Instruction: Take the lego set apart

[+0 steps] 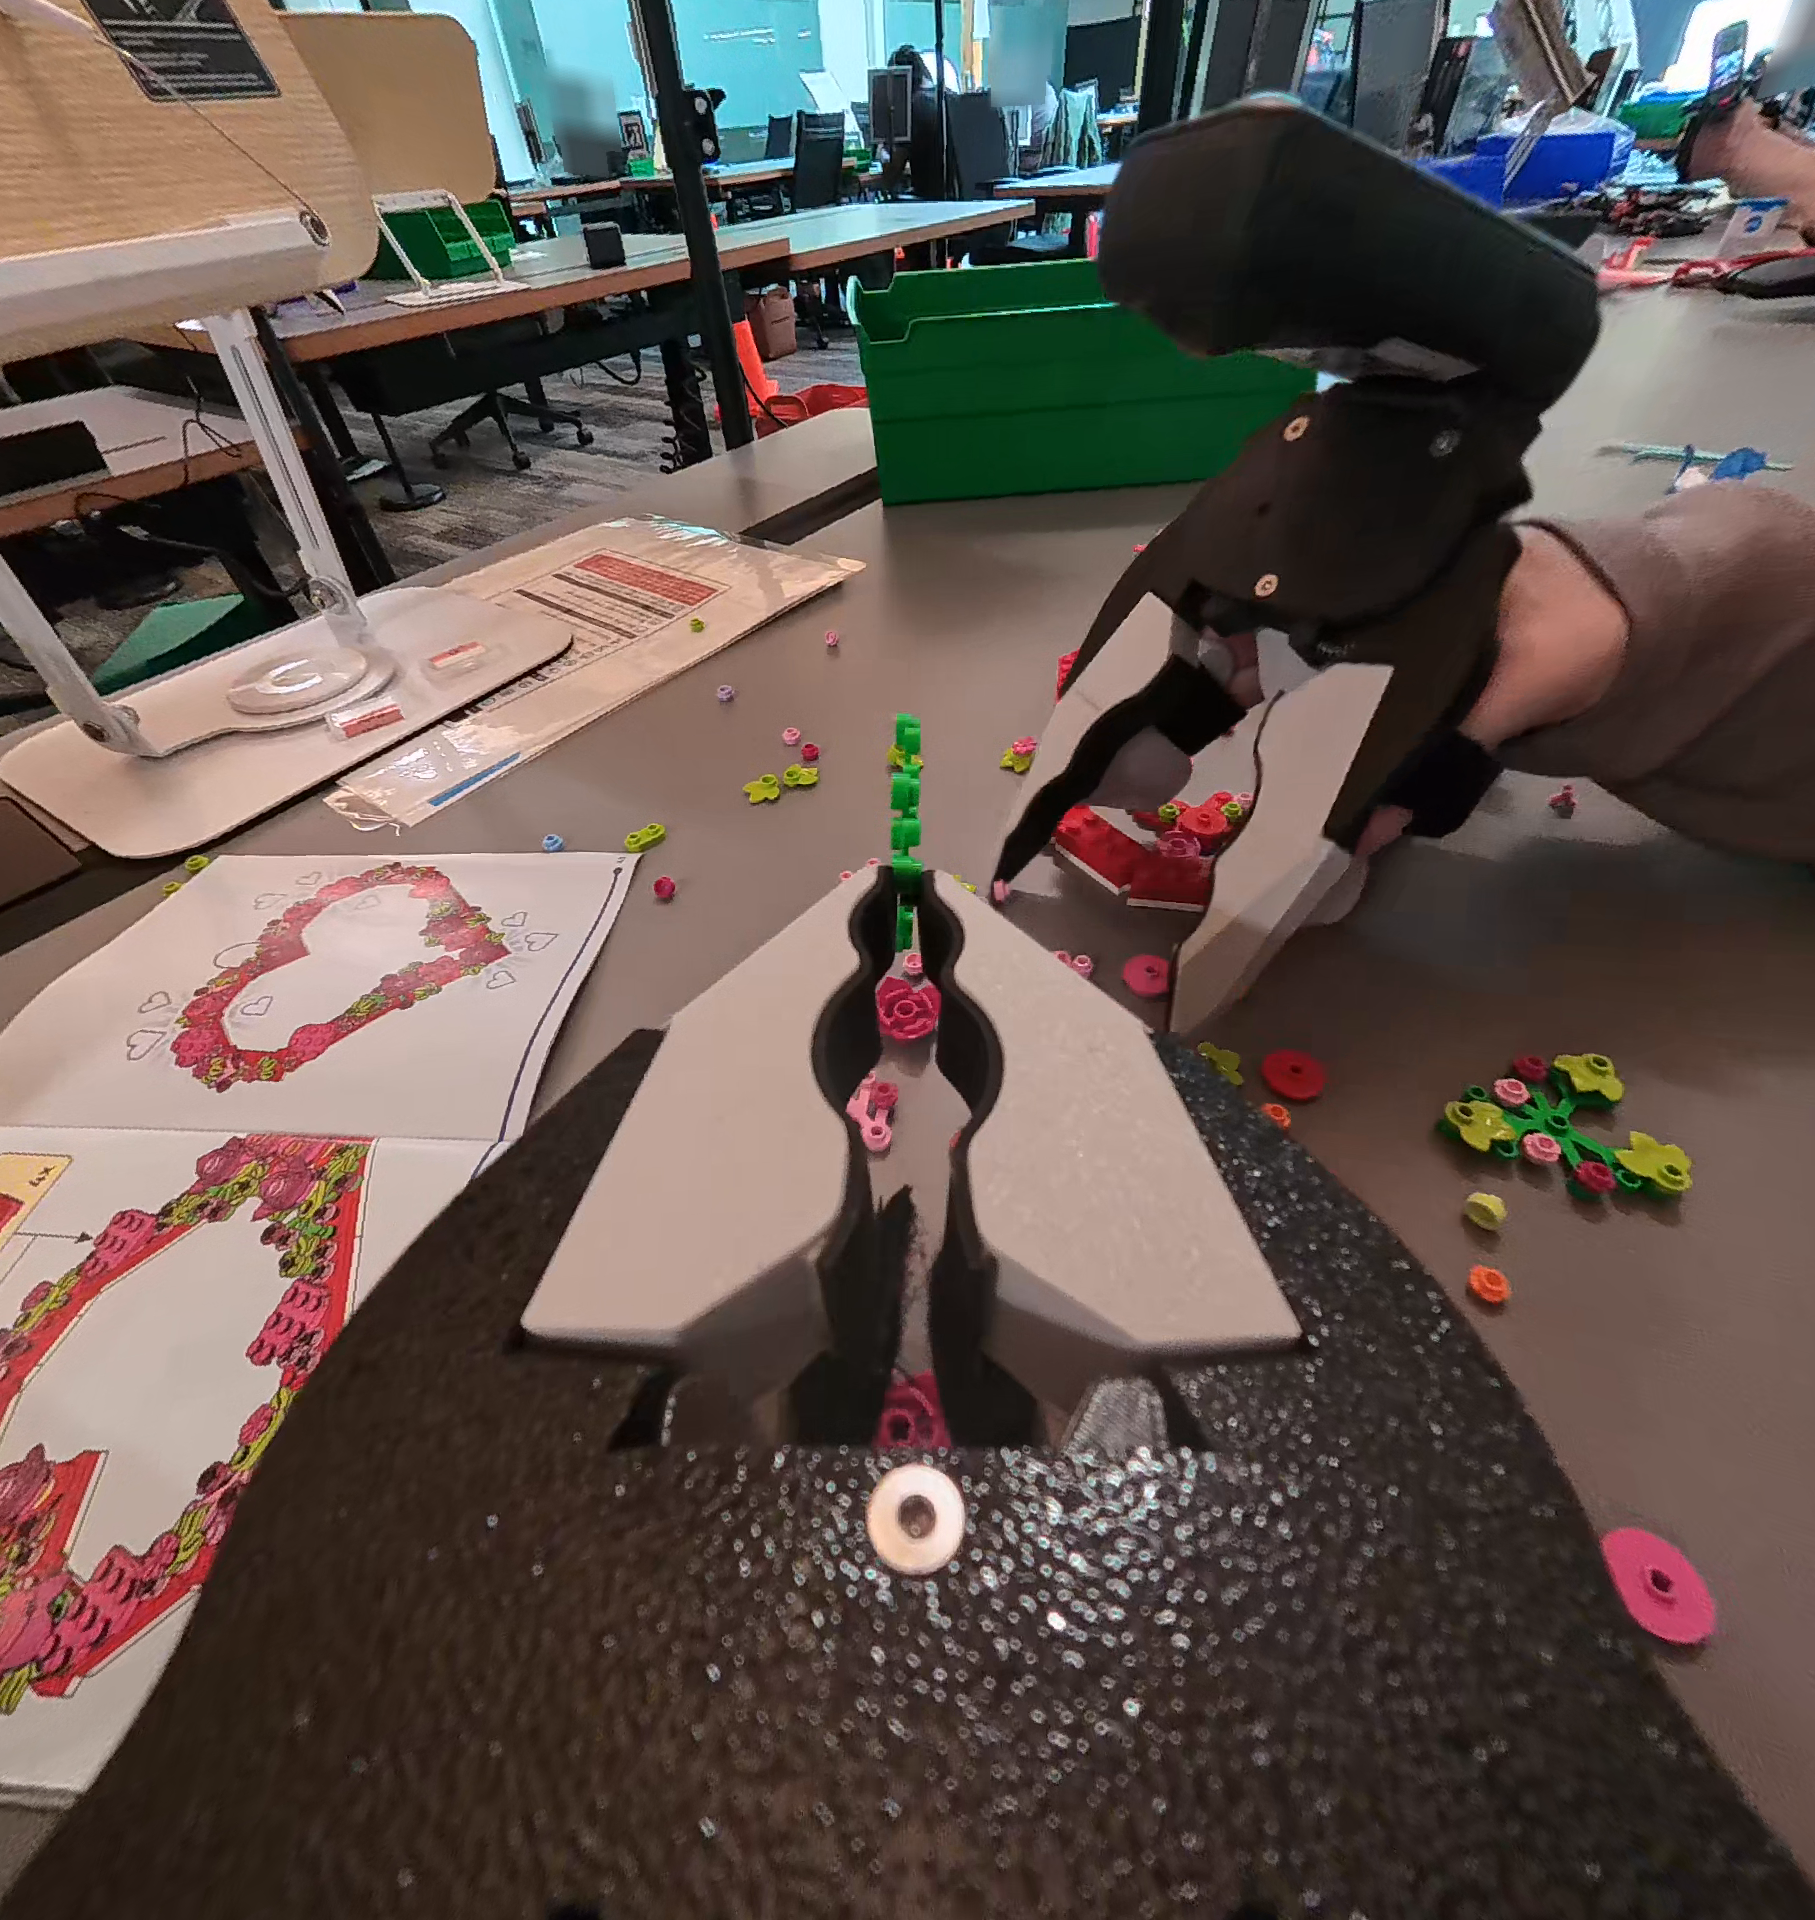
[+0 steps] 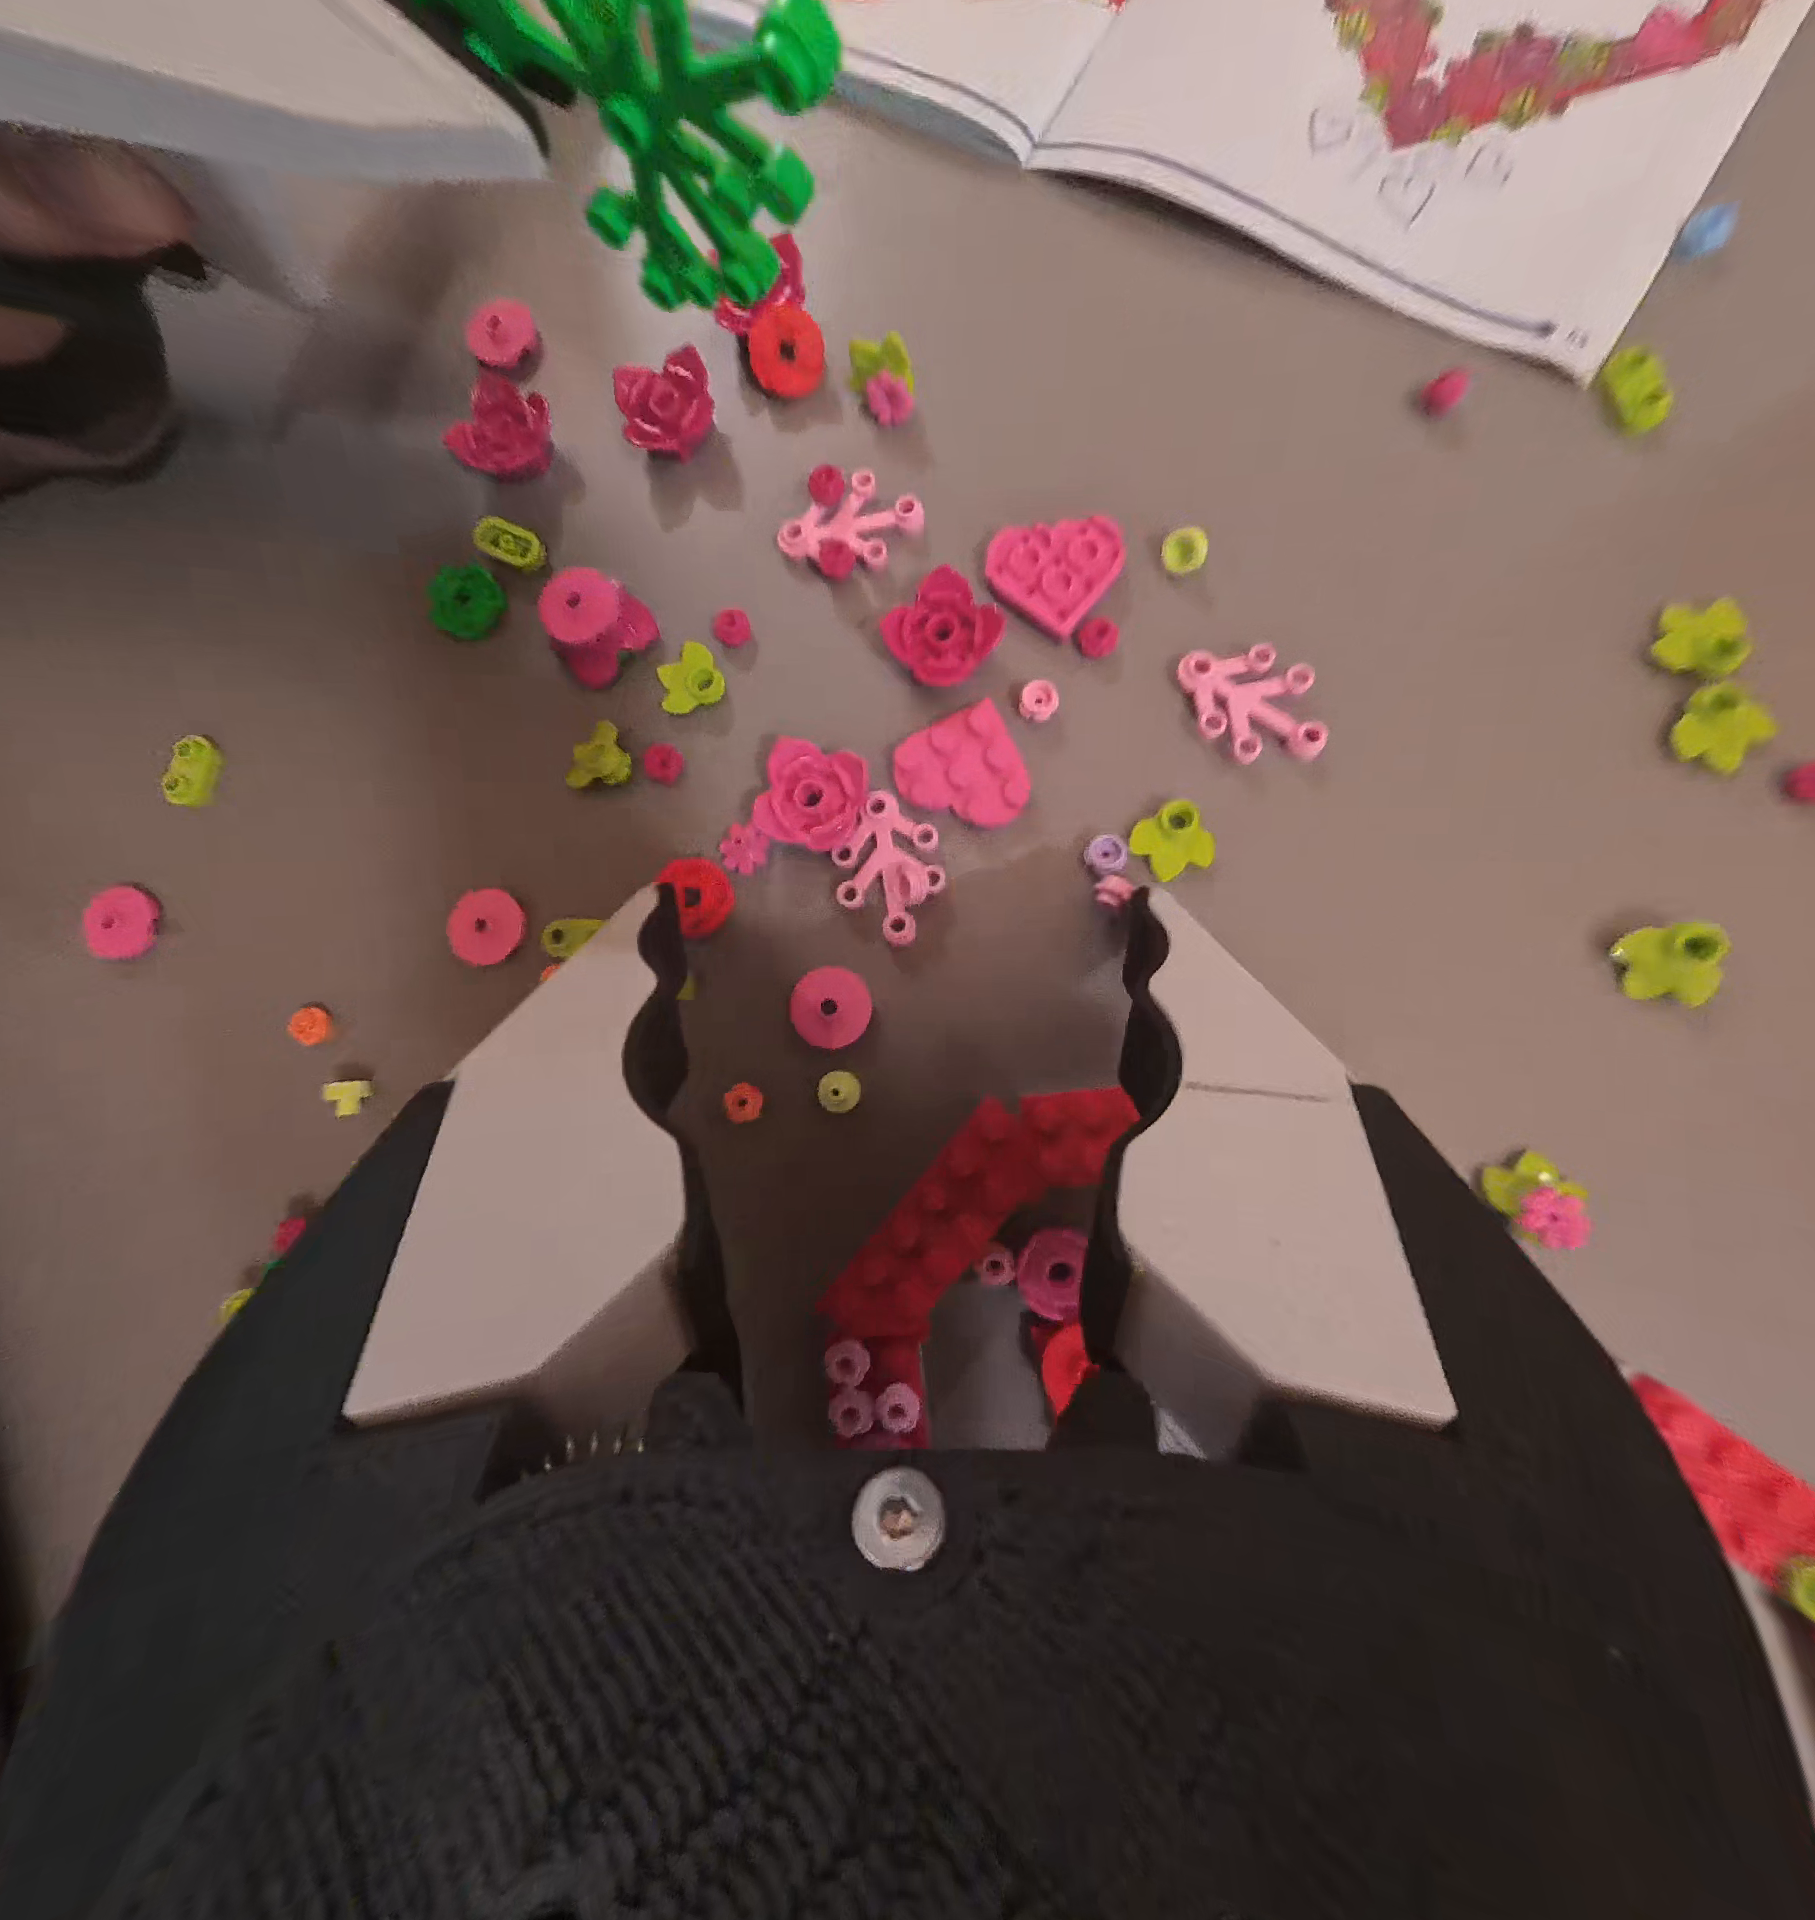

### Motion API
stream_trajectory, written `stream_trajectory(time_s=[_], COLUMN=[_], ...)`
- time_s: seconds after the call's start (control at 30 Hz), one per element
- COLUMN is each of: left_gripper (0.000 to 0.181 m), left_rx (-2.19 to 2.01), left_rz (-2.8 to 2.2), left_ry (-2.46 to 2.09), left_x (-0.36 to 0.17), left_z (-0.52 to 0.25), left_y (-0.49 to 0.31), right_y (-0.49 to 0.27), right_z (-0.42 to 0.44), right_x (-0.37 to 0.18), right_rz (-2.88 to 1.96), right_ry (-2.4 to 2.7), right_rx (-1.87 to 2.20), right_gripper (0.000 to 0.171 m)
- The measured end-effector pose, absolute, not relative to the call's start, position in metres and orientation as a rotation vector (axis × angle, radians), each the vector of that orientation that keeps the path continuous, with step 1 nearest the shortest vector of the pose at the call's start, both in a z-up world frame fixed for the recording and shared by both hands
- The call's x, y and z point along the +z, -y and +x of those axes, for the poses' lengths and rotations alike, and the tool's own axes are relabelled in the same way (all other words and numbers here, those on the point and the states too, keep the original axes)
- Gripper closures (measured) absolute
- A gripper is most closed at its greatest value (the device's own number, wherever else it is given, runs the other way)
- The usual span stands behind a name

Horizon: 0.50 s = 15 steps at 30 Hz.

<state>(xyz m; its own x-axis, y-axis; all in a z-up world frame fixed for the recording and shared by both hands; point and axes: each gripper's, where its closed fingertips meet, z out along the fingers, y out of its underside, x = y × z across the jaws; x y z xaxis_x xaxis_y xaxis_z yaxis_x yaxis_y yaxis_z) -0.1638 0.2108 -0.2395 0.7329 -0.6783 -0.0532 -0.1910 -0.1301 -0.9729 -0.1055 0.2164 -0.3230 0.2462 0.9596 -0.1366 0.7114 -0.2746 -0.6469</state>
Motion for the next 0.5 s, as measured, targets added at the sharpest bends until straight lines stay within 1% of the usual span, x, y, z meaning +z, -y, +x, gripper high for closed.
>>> stream_trajectory(time_s=[0.07,0.13,0.3,0.33,0.5], left_gripper=[0.180,0.180,0.180,0.180,0.180], left_rx=[-0.482,-0.483,-0.494,-0.498,-0.515], left_rz=[-1.682,-1.680,-1.673,-1.672,-1.651], left_ry=[-0.708,-0.712,-0.715,-0.714,-0.707], left_x=[-0.240,-0.239,-0.238,-0.237,-0.231], left_z=[-0.163,-0.162,-0.161,-0.161,-0.161], left_y=[-0.210,-0.210,-0.209,-0.208,-0.206], right_y=[-0.215,-0.214,-0.213,-0.213,-0.208], right_z=[-0.106,-0.105,-0.100,-0.100,-0.101], right_x=[-0.317,-0.312,-0.318,-0.314,-0.273], right_rz=[-2.080,-2.085,-2.135,-2.112,-1.862], right_ry=[1.498,1.472,1.507,1.511,1.538], right_rx=[0.774,0.793,0.764,0.754,0.787], right_gripper=[0.081,0.080,0.071,0.067,0.065])
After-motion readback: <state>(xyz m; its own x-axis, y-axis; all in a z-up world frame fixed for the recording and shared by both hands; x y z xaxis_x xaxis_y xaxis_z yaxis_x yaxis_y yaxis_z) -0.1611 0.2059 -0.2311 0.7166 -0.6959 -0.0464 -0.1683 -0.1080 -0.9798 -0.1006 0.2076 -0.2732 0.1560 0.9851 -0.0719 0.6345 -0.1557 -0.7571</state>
